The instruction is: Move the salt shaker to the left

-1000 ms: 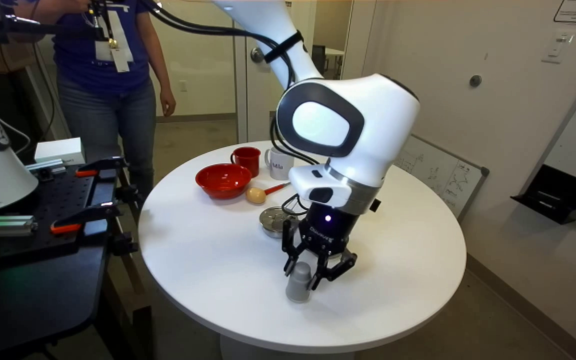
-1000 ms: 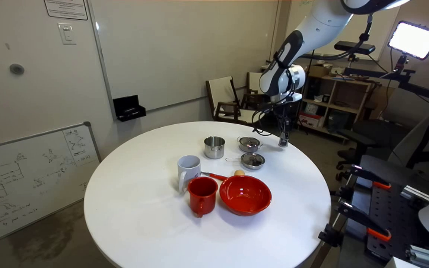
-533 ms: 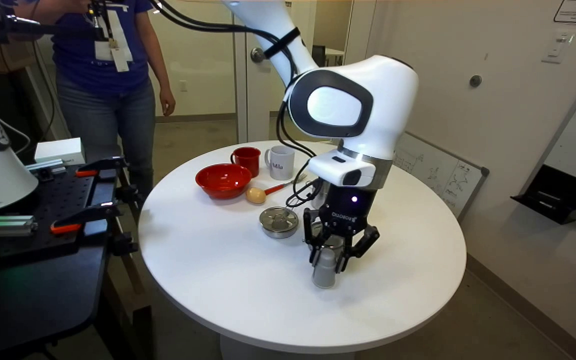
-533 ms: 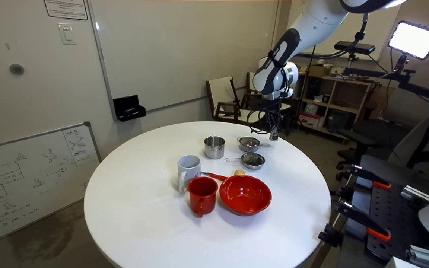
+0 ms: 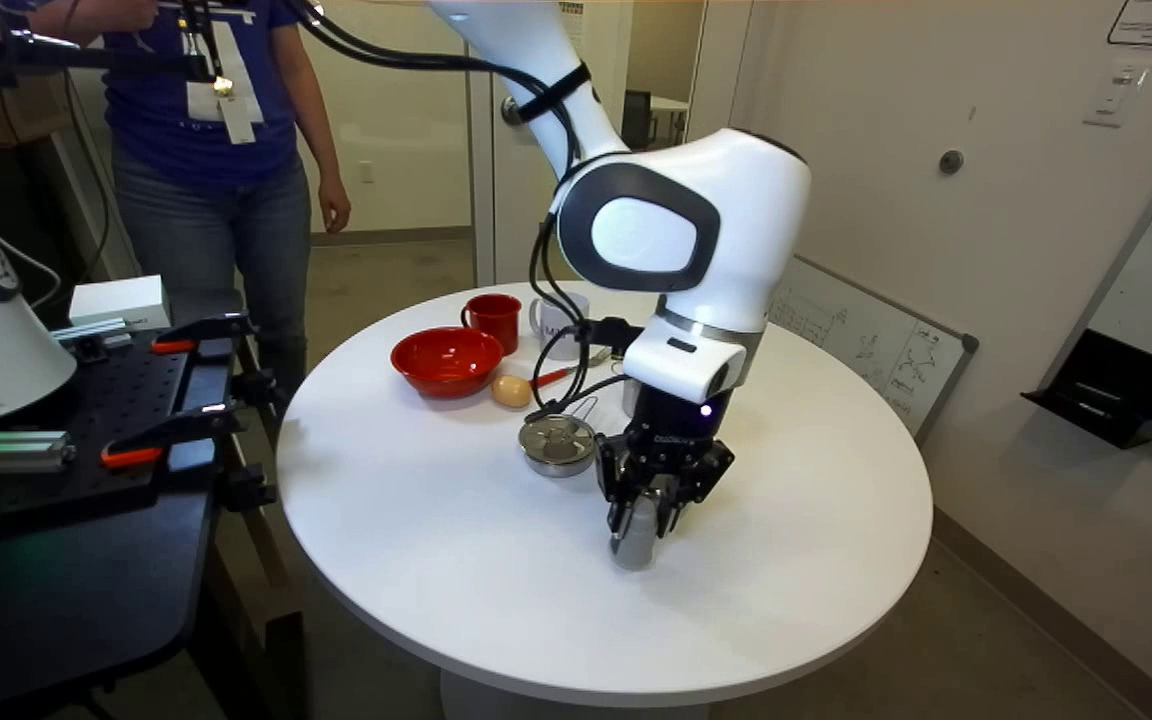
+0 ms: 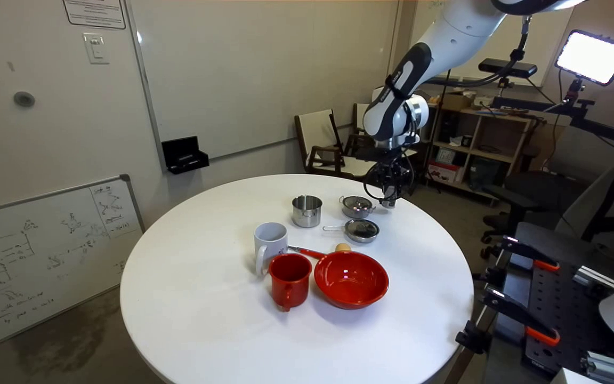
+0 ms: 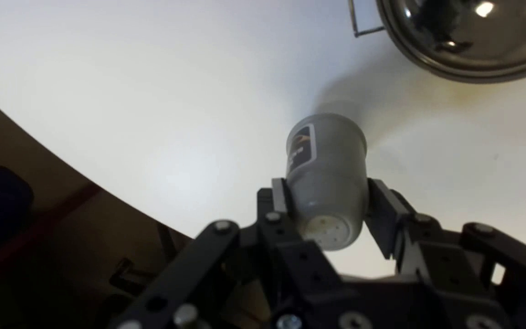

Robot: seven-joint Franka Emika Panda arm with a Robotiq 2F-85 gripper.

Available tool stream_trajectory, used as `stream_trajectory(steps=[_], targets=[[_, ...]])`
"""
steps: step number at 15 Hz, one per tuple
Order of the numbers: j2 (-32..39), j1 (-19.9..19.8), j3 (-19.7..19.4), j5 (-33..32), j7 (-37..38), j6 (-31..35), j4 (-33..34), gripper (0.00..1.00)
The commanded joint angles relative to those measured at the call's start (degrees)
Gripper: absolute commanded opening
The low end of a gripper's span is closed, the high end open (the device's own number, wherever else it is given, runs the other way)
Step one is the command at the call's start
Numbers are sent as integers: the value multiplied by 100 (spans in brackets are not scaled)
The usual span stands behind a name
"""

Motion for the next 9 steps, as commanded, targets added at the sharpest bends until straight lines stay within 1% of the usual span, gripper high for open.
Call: stream_trajectory(steps=[1,5,9], targets=[[-291,50,25,-29,-965,488,-622,19],[-419,188,-36,-73,-1928,949,-1016,19],[-680,467,-160,-111,-2601,1298,-1390,19]])
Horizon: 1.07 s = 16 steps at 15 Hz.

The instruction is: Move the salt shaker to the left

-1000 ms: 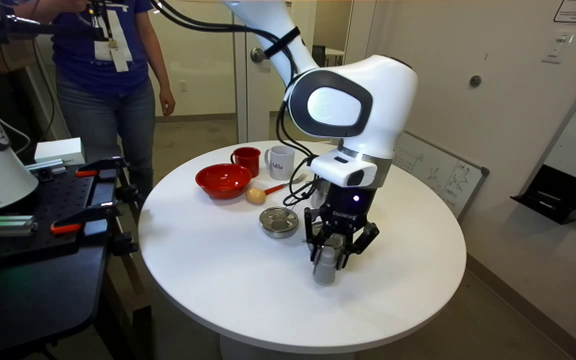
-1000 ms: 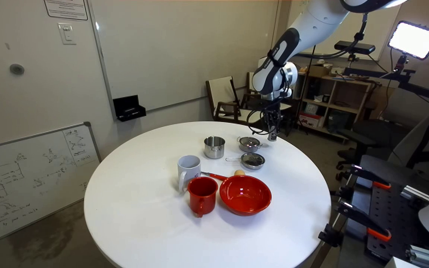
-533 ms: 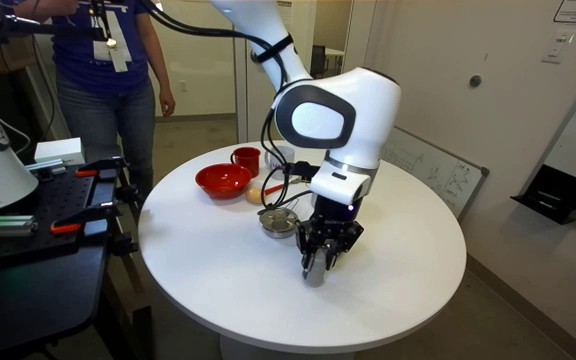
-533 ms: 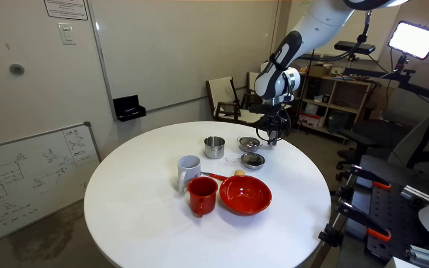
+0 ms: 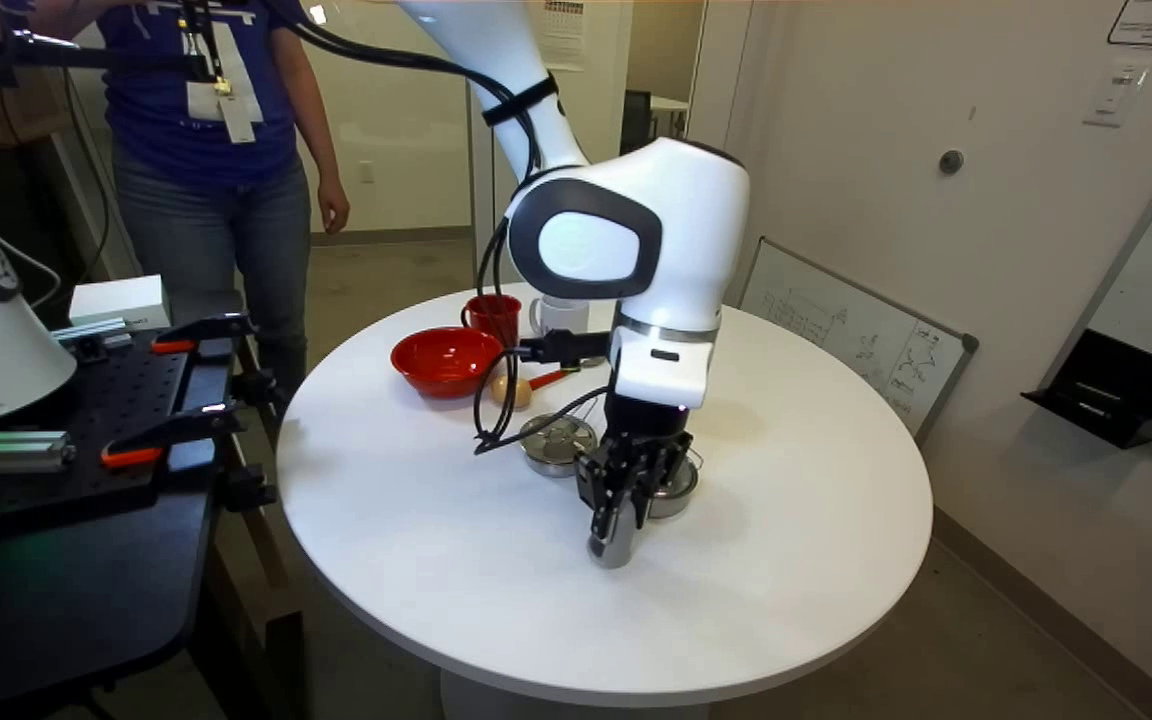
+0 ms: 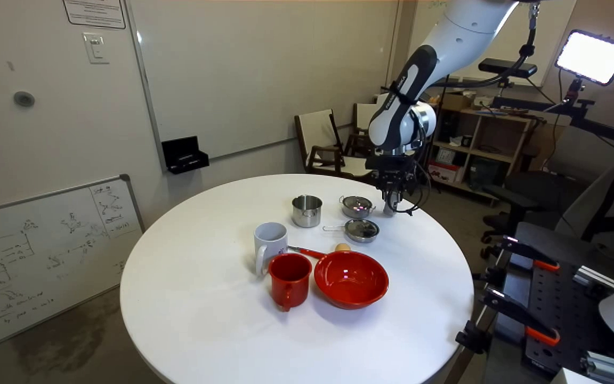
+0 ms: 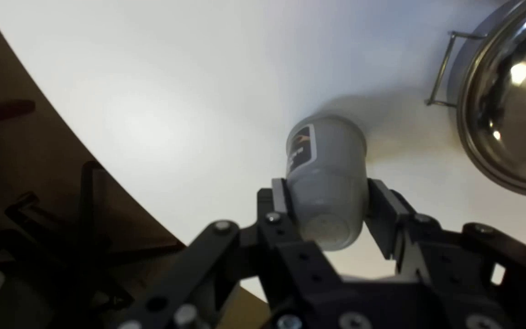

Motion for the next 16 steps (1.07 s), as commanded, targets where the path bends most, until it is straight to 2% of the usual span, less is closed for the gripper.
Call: stream_trajectory(steps=[1,9,12,13,14,16], targets=[[-458,331,-186,-99,-568,377,-590,19],[-665,749,-462,-332,-1471,292,-1022,19],[-655,932,-600,-406,-1537,290,-1131,19],[-466,779,-482,-192,-1510,208,-859,19],[-461,799,-494,-184,-1510,207,-869,44],[-454,798,-493,-180,-1510,207,-861,44]])
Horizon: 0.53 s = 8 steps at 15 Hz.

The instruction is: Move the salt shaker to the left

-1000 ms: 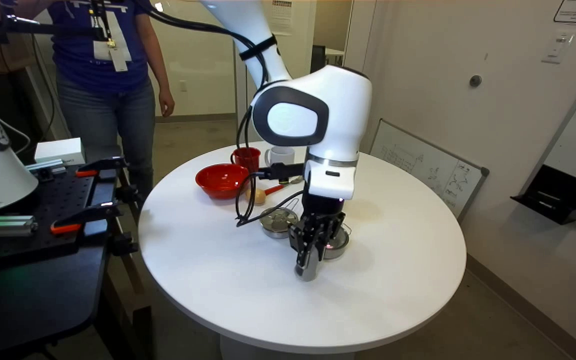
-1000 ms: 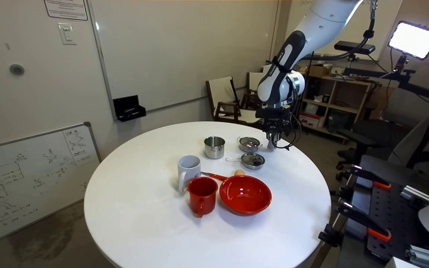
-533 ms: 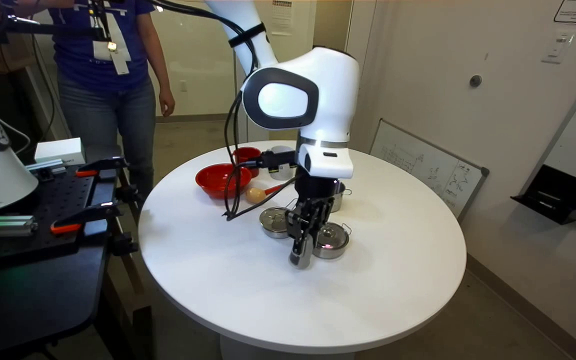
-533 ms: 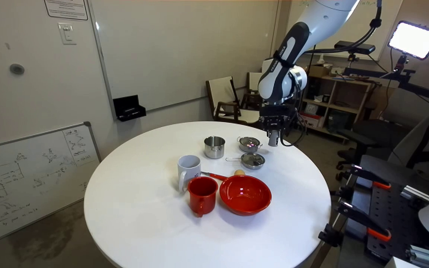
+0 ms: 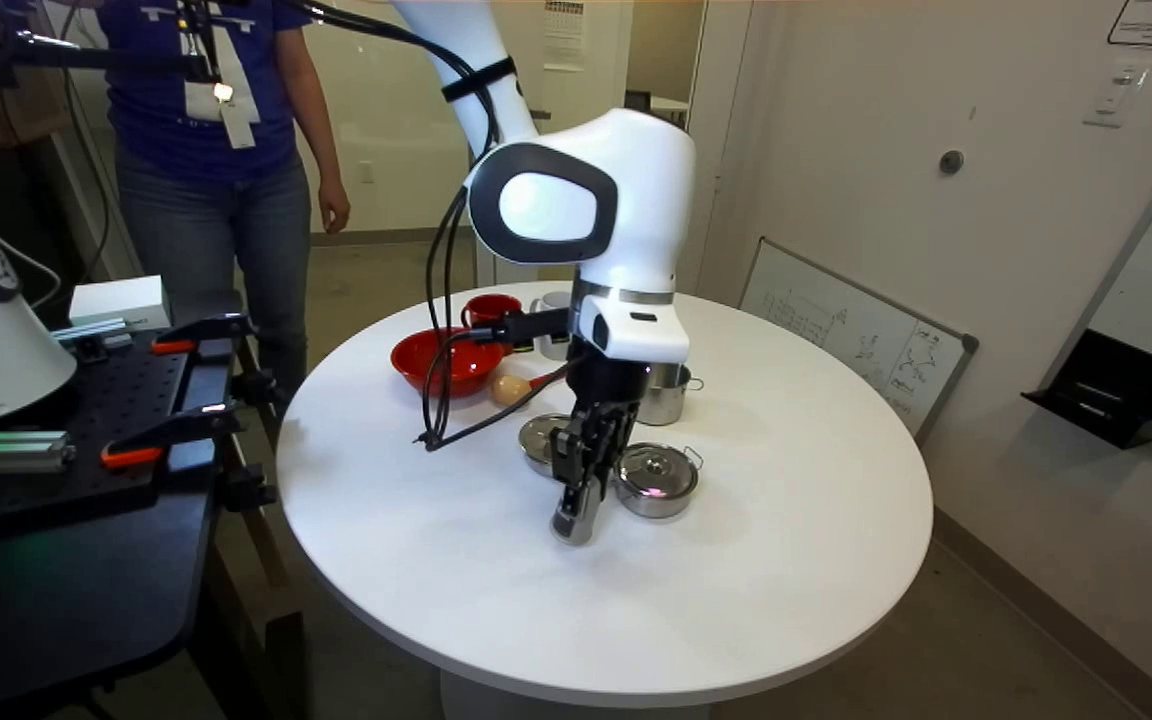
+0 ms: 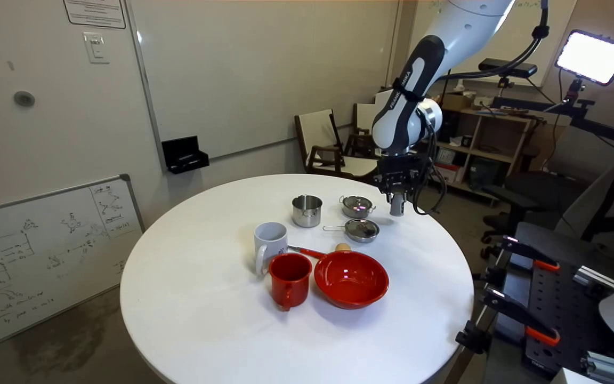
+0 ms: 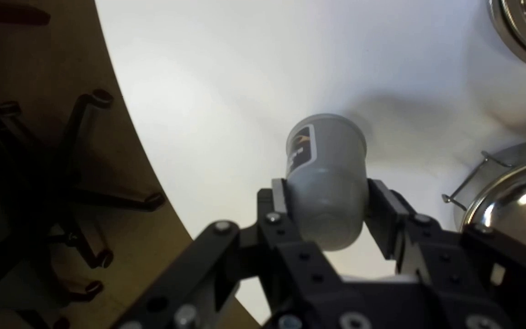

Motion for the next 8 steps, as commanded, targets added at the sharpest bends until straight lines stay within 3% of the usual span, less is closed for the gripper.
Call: stream_trajectory(steps=[1,2,3,8], targets=[[32,30,-40,73,-53,-20,36,44],[32,25,-41,73,-54,-20,36,44],[32,26,-41,73,-54,-20,36,19],[1,224,53,113,74,282,-106,19]])
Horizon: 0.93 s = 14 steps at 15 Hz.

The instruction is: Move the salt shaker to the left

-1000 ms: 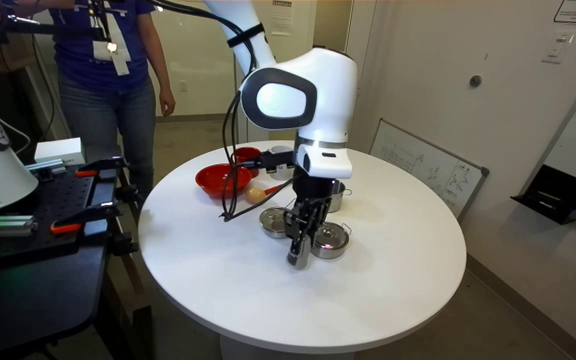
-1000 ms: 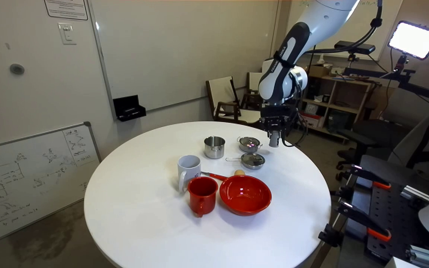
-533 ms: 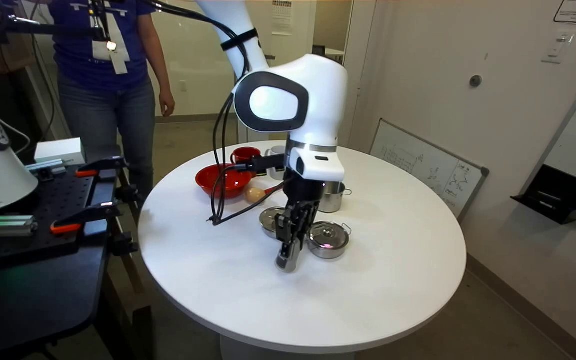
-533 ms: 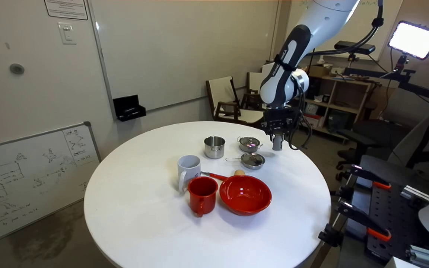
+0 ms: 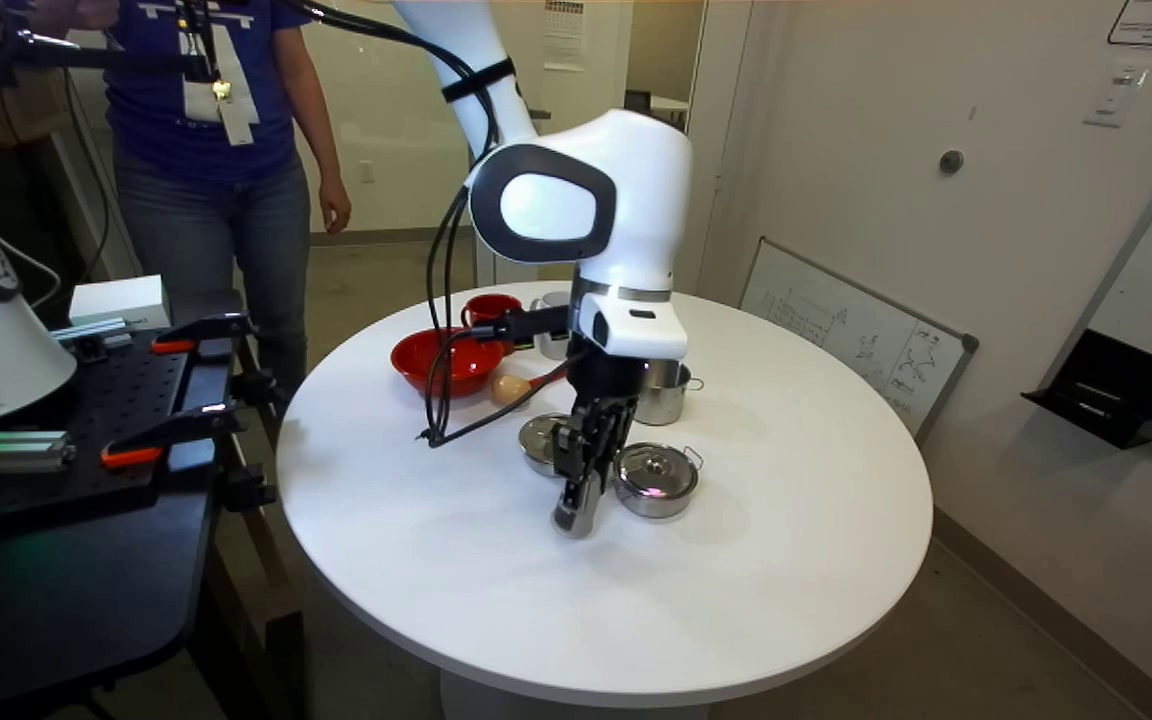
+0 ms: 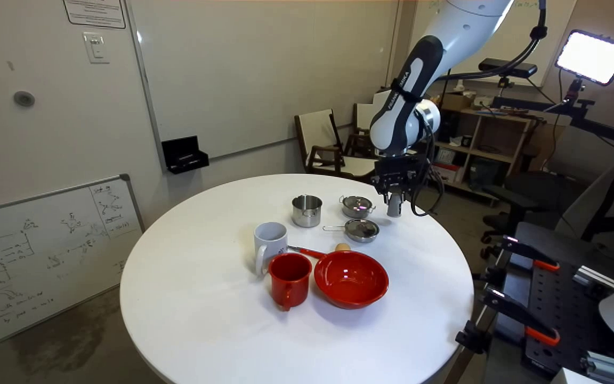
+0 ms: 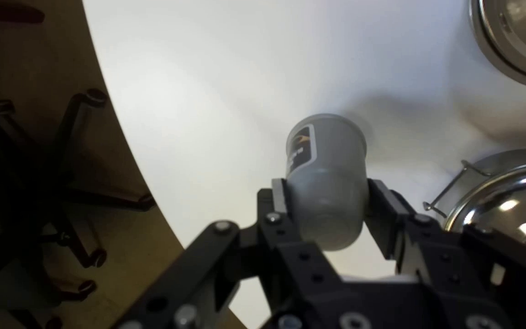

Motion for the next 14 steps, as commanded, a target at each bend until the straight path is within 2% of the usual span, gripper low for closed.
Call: stream_trajectory(steps=[1,4,9,14], targets=[[-30,234,31,129,119,384,-185,19],[-105,507,-38,211,475,660,-429,19],[-274,1196,-389,136,1465,761,-965,19],[-643,1587,-393,84,2021,778,-1388,19]])
